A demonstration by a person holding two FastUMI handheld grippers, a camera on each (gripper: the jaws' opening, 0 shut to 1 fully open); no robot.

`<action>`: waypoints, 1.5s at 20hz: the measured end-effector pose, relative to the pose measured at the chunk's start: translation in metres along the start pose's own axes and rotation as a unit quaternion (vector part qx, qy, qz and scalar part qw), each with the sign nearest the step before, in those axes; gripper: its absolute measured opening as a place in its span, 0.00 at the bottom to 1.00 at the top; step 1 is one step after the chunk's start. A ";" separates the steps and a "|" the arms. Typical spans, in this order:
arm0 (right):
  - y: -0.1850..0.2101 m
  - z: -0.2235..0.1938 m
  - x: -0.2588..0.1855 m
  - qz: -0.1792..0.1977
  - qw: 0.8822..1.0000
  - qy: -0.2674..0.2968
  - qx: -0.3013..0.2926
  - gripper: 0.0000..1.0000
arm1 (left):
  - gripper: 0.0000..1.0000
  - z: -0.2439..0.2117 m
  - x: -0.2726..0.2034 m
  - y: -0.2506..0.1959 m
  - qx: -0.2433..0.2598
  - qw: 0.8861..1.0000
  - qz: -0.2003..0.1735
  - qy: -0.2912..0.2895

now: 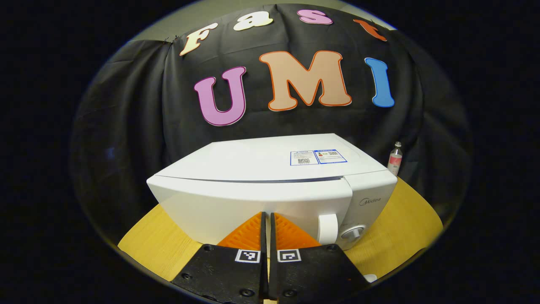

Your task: Open the microwave oven with the left hand, put the food in, and close the microwave oven.

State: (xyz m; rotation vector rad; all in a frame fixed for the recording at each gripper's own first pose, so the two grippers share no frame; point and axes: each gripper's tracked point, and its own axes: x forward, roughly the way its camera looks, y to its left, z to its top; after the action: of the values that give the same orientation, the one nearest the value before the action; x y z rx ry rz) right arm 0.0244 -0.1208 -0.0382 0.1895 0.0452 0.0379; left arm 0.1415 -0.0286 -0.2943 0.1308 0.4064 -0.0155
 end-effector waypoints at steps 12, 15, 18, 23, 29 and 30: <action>0.026 -0.007 0.000 0.031 0.999 0.013 0.002 0.87 | 0.01 0.006 -0.001 -0.015 -0.001 1.000 -0.014 -0.008; 0.028 -0.010 -0.003 0.029 0.999 0.014 -0.005 0.82 | 0.00 0.026 -0.015 -0.014 0.027 0.998 -0.021 -0.043; 0.034 -0.011 0.001 0.027 1.000 0.014 0.006 0.82 | 0.00 0.052 -0.037 -0.015 0.034 0.996 -0.037 -0.074; 0.055 -0.015 0.013 0.033 0.999 0.019 0.016 0.82 | 0.00 0.104 -0.082 0.002 0.010 0.992 -0.041 -0.119; 0.092 -0.021 0.026 0.039 0.999 0.021 0.025 0.82 | 0.39 0.157 -0.130 0.025 -0.013 0.981 -0.082 -0.174; 0.099 -0.022 0.028 0.042 0.999 0.020 0.028 0.82 | 0.59 0.163 -0.135 0.030 -0.007 0.980 -0.088 -0.180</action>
State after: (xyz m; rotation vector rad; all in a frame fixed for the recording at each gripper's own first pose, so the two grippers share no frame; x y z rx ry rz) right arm 0.0483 -0.0187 -0.0419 0.2457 0.0783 0.1239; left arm 0.0826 -0.0213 -0.0891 0.0753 0.0550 -0.2075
